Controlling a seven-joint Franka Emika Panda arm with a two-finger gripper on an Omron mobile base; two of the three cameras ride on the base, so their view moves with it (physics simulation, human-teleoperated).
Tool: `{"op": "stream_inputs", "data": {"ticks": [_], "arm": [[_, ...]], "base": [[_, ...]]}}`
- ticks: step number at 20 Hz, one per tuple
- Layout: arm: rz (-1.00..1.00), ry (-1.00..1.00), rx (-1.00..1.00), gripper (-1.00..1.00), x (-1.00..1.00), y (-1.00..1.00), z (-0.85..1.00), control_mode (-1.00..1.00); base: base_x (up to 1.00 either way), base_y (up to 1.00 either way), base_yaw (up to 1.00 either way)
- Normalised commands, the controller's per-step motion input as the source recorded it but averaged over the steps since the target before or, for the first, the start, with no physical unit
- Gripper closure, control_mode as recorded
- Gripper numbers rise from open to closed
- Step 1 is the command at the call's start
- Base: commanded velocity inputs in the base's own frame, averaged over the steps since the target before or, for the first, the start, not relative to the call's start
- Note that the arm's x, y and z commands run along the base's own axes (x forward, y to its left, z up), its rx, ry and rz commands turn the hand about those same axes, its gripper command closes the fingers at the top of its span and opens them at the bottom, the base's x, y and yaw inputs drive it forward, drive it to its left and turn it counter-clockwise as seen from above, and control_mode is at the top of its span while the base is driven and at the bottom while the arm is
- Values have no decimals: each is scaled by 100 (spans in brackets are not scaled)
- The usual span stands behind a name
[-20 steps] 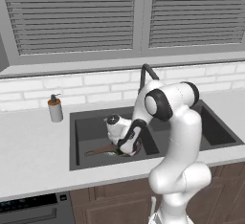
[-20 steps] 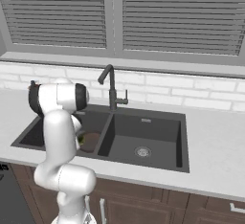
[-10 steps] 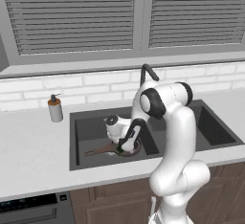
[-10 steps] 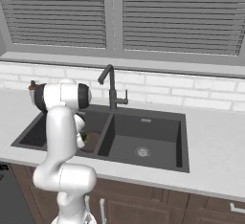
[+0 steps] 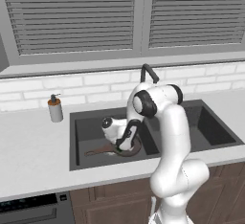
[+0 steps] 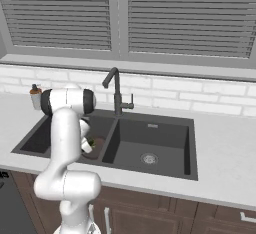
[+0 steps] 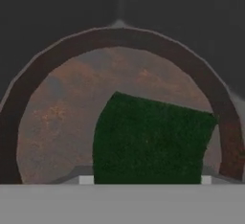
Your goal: Pick the pan and sponge and place them into the sink. Then turn on the water.
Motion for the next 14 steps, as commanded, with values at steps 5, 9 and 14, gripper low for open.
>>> {"op": "stream_inputs", "data": {"ticks": [5, 9, 14], "arm": [[-2, -4, -12, 100, 0, 9, -56, -100], [-2, -9, -9, -100, -4, 10, -36, -100], [-1, -22, -1, -100, -48, 0, 0, -100]], "base": [[0, 0, 0], [0, 0, 0], [0, 0, 0]]}}
